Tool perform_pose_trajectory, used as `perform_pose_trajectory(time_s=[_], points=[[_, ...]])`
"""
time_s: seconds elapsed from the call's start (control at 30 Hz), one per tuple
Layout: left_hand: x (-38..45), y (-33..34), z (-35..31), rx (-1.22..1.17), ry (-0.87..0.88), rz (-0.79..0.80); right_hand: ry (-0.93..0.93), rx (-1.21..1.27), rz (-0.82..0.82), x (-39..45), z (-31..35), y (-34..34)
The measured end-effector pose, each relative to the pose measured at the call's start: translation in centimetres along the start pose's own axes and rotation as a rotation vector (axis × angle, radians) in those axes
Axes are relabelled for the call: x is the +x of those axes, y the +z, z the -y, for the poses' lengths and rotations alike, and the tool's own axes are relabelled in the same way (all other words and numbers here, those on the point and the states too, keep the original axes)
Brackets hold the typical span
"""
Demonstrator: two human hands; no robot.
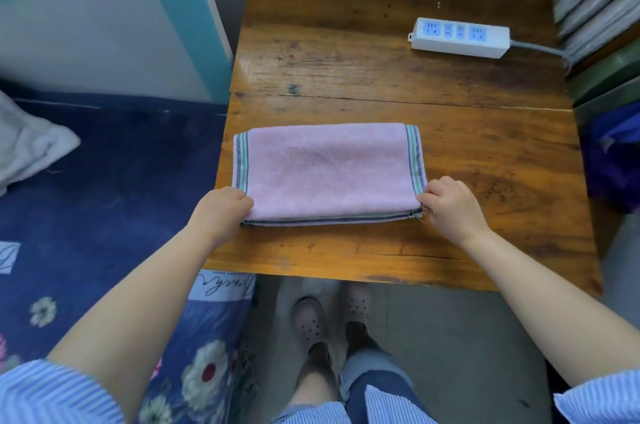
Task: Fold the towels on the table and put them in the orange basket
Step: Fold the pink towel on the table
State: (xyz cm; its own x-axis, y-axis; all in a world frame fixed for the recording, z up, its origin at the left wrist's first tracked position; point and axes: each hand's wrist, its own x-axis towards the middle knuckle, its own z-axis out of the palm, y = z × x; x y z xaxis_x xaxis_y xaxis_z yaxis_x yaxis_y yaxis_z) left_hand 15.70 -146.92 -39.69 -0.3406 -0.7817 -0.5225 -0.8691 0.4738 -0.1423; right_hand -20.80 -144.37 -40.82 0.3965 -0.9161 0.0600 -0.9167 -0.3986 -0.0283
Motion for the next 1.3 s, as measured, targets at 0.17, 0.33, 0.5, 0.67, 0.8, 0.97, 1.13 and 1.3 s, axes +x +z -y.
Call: perform_pose_trajectory(time_s=[0.17,0.33,0.5,0.67,0.8,0.97,1.13,1.3], points=[[-0.2,1.8,0.4,0.013,0.159,-0.130,-0.001,-0.022,-0.031,-0.7,0.5,1.5],[0.4,3.9,-0.6,-0.019,0.197,-0.189,-0.017,-0.053,0.019,-1.6,0.9,3.4],[1.0,4.8,-1.3,-0.061,0.146,-0.209,0.003,-0.076,0.058,-1.5,1.0,4.2],[0.5,3.1,-1.8,0.003,0.007,0.008,0.050,-0.131,0.169,-1.6,1.6,3.4],[0.2,1.2,-1.4,0.003,0.010,0.203,0.093,-0.149,0.129,-1.2,2.4,2.0],[2.5,-0.7,-3.3,-0.282,-0.022,-0.419,0.068,0.037,-0.153,3.8,5.2,1.5],[8.6,-2.4,-6.2,-0.693,-0.216,-0.467,0.058,0.037,0.043,11.5,8.9,2.9],[10.8,-0.5,-5.7,-0.579,-0.235,-0.320,0.071,0.012,0.266,13.8,9.1,5.5]])
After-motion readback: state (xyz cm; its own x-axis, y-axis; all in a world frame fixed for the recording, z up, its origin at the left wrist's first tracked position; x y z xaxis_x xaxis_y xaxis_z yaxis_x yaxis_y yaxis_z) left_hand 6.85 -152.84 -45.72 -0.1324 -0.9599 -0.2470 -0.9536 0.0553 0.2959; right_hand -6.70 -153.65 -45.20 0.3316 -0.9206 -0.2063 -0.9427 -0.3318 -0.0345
